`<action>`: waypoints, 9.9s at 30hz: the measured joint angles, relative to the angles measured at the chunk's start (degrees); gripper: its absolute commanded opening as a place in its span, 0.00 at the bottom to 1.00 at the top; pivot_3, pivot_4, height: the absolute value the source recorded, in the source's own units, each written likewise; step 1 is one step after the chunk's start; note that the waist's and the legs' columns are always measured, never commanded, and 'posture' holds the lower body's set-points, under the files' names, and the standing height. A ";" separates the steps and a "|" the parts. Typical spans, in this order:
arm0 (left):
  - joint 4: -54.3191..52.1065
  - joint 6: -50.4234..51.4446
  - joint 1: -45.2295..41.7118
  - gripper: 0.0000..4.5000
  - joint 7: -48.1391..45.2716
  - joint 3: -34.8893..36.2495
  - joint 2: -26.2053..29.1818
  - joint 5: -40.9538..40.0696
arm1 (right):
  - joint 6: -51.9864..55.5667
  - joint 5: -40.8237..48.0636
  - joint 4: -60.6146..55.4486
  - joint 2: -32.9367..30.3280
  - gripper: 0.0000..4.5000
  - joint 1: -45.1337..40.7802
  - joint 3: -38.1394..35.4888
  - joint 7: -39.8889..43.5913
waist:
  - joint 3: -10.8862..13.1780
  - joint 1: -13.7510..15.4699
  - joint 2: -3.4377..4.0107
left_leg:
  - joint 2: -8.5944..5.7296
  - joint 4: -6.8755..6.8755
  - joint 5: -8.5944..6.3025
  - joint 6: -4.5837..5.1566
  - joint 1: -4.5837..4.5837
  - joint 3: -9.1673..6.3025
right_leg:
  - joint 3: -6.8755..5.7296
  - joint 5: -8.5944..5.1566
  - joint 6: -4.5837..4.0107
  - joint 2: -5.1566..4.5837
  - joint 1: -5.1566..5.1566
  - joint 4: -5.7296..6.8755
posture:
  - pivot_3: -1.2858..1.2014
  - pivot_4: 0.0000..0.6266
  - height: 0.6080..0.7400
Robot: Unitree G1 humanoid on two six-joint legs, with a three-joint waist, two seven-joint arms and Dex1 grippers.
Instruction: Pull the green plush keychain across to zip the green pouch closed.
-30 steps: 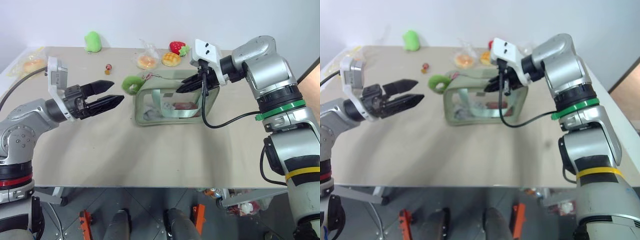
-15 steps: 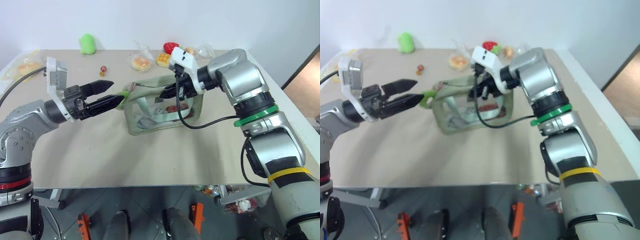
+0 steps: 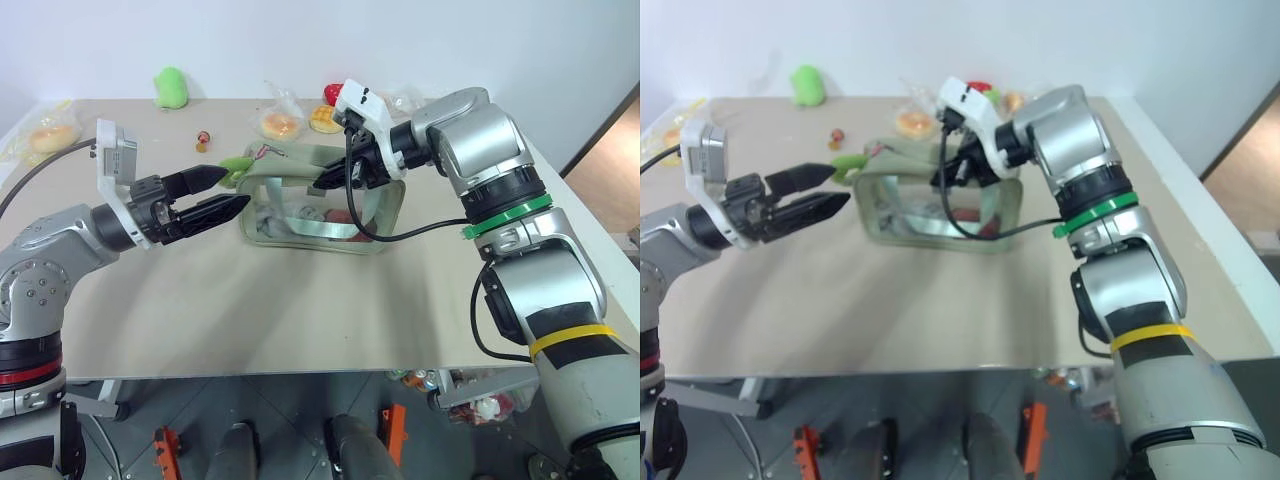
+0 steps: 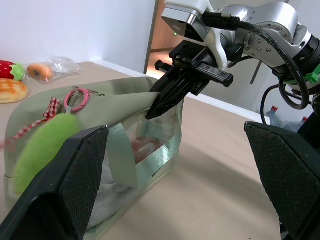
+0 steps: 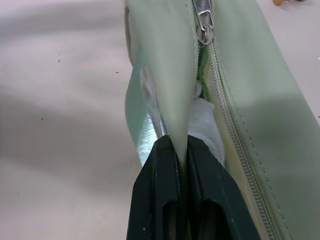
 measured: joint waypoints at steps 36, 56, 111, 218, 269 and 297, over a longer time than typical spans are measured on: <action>1.18 2.52 -4.71 1.00 -11.23 -3.52 5.21 1.67 | -5.45 12.32 -16.25 -21.52 0.60 23.69 -16.79 1.75 | 0.01 0.01 0.01 | 0.00 -0.01 -0.03 -0.02 0.04 0.03 | 0.04 -0.11 -0.04 0.01 0.02 -0.01 | 0.52 0.24 1.00; 3.61 2.33 -3.95 1.00 -10.26 -3.04 4.97 2.81 | -9.23 9.78 -6.38 -14.30 0.41 21.15 -15.21 -3.82 | 0.04 -0.07 0.06 | 0.00 0.01 -0.03 -0.01 0.02 0.03 | 0.07 -0.10 -0.01 0.02 0.02 -0.01 | 0.52 0.24 1.00; 42.27 -5.85 -22.16 1.00 2.75 -4.46 -4.40 24.20 | -8.19 9.74 -11.07 -14.41 0.01 23.62 -15.20 -3.91 | 0.04 0.10 0.06 | -0.01 0.07 -0.01 -0.02 -0.01 0.00 | 0.06 -0.01 0.09 0.03 0.05 0.01 | 0.52 0.24 1.00; 52.34 -7.09 -32.12 0.49 2.54 -5.32 -9.70 31.74 | -6.68 12.02 -15.66 -14.43 0.00 27.26 -15.63 -7.44 | 0.03 -0.20 0.06 | -0.04 0.12 0.02 -0.06 0.02 0.00 | 0.15 0.07 0.18 0.07 0.06 0.05 | 0.52 0.24 1.00; 49.54 -16.42 -37.92 0.00 6.73 -9.30 -12.56 36.85 | -6.80 12.01 -15.68 -14.17 0.00 27.80 -16.17 -8.34 | 0.03 -0.04 0.06 | -0.04 0.23 0.02 -0.06 0.02 0.00 | 0.15 0.10 0.21 0.07 0.14 0.04 | 0.52 0.24 1.00; 32.15 -15.79 -35.17 0.70 -2.94 -13.28 -10.06 36.83 | -6.74 11.95 -15.46 -13.74 0.00 27.44 -16.16 -8.37 | 0.04 -0.28 0.08 | -0.04 0.23 0.02 -0.04 0.02 0.03 | 0.27 0.10 0.22 0.13 0.09 0.04 | 0.52 0.24 1.00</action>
